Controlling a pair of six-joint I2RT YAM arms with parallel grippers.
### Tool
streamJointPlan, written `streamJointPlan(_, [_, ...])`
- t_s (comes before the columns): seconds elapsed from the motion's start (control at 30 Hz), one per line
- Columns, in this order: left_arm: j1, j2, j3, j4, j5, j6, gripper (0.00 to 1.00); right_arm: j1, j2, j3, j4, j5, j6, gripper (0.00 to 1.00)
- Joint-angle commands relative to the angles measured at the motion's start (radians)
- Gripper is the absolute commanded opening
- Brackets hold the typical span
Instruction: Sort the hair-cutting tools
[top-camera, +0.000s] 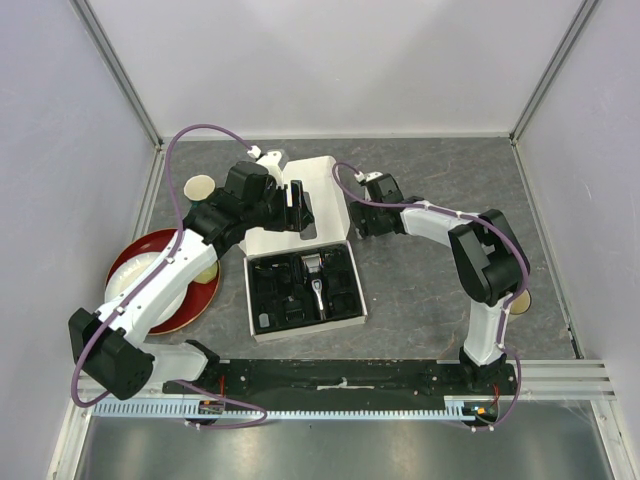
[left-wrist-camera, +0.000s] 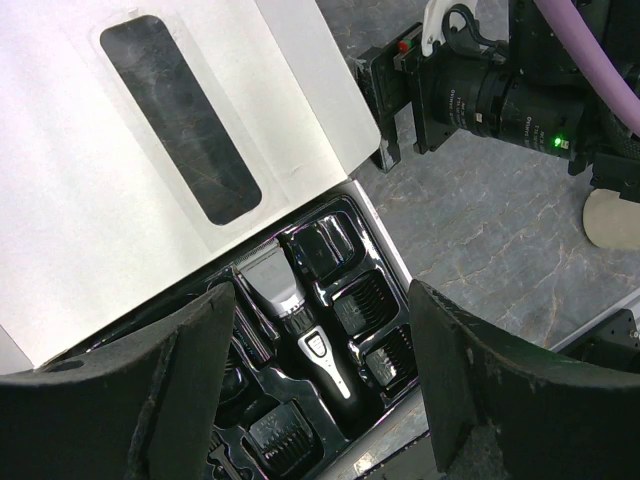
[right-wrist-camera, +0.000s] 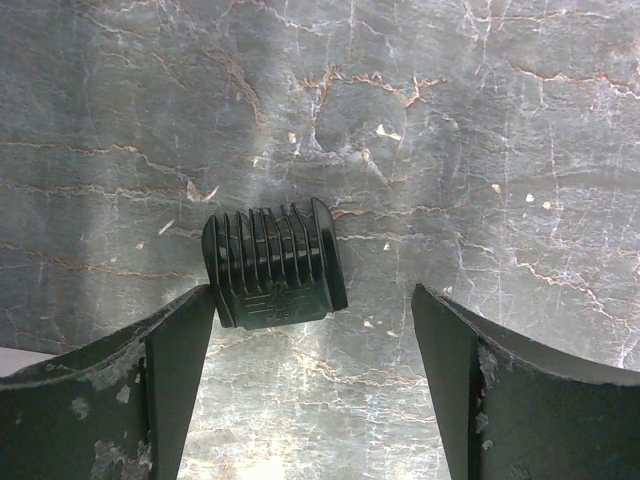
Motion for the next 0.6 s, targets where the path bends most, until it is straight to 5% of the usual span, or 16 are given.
streamJointPlan(0.0, [0.006,-0.004,0.007,0.031,0.001,0.042,0.77,0.002,0.016,0.027,0.024,0.001,-0.017,0.87])
streamJointPlan(0.43, [0.006,0.001,0.005,0.028,-0.005,0.042,0.76,0.000,0.082,0.073,0.037,0.016,0.008,0.79])
streamJointPlan(0.57, [0.006,-0.001,0.005,0.030,-0.005,0.041,0.77,0.000,0.089,0.079,0.031,0.030,0.040,0.64])
